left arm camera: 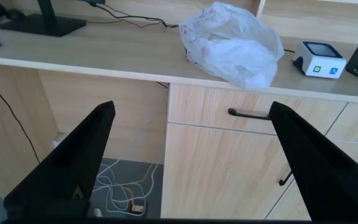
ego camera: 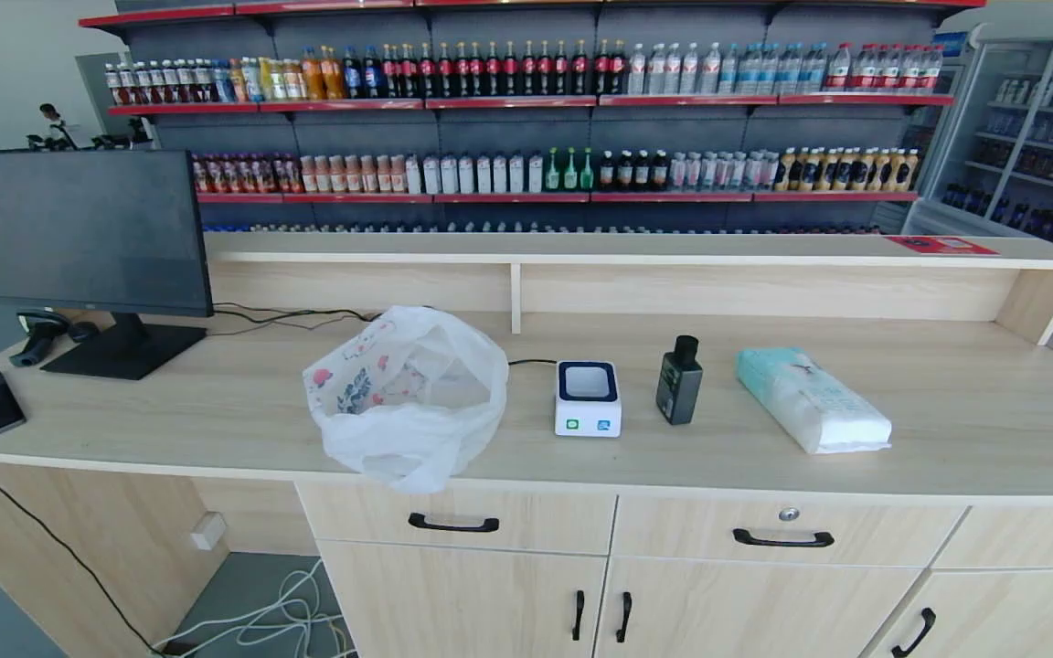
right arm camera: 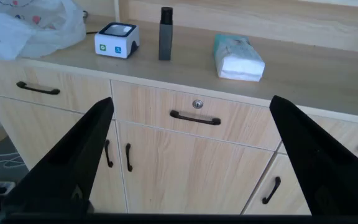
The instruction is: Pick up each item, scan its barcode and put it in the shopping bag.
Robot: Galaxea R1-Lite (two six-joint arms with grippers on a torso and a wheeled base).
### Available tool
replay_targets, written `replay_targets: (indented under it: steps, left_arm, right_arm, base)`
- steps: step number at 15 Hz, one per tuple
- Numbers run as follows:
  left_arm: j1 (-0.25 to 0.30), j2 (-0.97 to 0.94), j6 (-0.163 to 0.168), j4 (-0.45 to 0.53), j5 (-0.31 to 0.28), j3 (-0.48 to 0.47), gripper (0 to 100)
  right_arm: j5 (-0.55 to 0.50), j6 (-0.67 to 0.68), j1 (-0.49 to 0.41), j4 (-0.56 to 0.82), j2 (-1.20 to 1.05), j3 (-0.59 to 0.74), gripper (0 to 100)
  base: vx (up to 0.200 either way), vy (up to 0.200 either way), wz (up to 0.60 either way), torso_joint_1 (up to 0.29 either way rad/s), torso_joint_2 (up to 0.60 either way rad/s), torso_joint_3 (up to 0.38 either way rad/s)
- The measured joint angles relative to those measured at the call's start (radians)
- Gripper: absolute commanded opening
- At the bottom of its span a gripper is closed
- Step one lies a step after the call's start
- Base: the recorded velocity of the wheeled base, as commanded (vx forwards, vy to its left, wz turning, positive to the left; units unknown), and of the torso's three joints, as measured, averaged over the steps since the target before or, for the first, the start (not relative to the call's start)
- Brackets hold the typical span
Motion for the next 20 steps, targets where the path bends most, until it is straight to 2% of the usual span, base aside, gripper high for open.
replay_targets:
  steps: [20]
  left_arm:
    - [-0.001, 0.0, 0.003, 0.0, 0.0, 0.0, 100]
  right_arm:
    - [0.037, -0.059, -0.001, -0.005, 0.001, -0.024, 100]
  base:
    - [0.0, 0.0, 0.0, 0.0, 0.0, 0.0]
